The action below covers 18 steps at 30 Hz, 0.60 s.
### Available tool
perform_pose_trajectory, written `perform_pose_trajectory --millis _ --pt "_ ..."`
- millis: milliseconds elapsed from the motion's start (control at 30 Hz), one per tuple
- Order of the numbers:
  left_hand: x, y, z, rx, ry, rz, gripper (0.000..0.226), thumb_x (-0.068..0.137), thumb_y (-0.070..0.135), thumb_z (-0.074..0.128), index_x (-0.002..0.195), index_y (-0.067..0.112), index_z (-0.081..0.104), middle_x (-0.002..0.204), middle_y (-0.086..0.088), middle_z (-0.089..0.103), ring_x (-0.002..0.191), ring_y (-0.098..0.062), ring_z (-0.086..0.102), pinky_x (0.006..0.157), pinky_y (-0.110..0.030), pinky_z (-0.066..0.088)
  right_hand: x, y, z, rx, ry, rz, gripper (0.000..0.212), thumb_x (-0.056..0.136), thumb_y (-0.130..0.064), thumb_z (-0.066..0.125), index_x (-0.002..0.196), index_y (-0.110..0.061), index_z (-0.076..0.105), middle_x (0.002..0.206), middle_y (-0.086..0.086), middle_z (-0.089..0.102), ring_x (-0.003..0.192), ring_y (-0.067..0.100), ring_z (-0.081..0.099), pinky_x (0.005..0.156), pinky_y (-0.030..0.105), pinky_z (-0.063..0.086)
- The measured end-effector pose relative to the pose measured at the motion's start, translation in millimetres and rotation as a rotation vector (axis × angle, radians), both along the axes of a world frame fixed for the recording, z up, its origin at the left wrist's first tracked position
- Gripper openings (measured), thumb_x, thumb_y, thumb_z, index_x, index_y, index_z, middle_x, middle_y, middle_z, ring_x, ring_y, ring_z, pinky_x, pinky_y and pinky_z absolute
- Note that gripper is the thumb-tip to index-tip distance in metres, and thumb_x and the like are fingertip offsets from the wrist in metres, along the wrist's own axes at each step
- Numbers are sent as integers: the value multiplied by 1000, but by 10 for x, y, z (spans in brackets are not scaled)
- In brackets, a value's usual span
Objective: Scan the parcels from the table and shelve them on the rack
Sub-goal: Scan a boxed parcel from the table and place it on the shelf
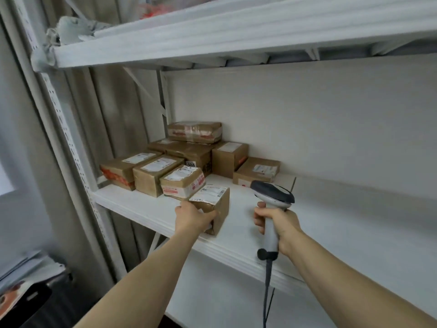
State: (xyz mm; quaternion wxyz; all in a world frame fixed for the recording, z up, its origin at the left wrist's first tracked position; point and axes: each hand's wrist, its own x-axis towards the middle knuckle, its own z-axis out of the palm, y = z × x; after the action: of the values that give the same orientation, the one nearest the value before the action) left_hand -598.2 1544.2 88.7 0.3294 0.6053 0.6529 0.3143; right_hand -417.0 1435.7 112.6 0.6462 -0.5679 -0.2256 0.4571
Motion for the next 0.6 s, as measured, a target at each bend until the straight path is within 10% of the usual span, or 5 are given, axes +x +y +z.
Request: perform_pose_trajectory --millis 200,367,600 --pt "195 659 -45 27 147 -54 95 66 45 81 134 9 26 133 -16 35 114 -32 50 88 -37 44 11 456 -38 -46 0 -73 11 76 2 72 83 -6 72 65 8 70 55 17 63 47 24 48" --pt "359 1066 -44 166 478 -267 93 74 64 67 146 40 13 134 -12 14 118 -36 48 93 -44 45 21 802 -23 -81 -12 -113 9 77 1 71 83 -6 72 67 10 71 58 19 63 49 26 48" --pt "635 1492 27 387 743 -649 81 90 39 55 153 19 8 159 -10 -4 123 -34 48 86 -38 47 30 1049 -59 -100 -10 -107 9 78 -3 71 86 -5 71 71 12 72 57 17 64 49 25 49"
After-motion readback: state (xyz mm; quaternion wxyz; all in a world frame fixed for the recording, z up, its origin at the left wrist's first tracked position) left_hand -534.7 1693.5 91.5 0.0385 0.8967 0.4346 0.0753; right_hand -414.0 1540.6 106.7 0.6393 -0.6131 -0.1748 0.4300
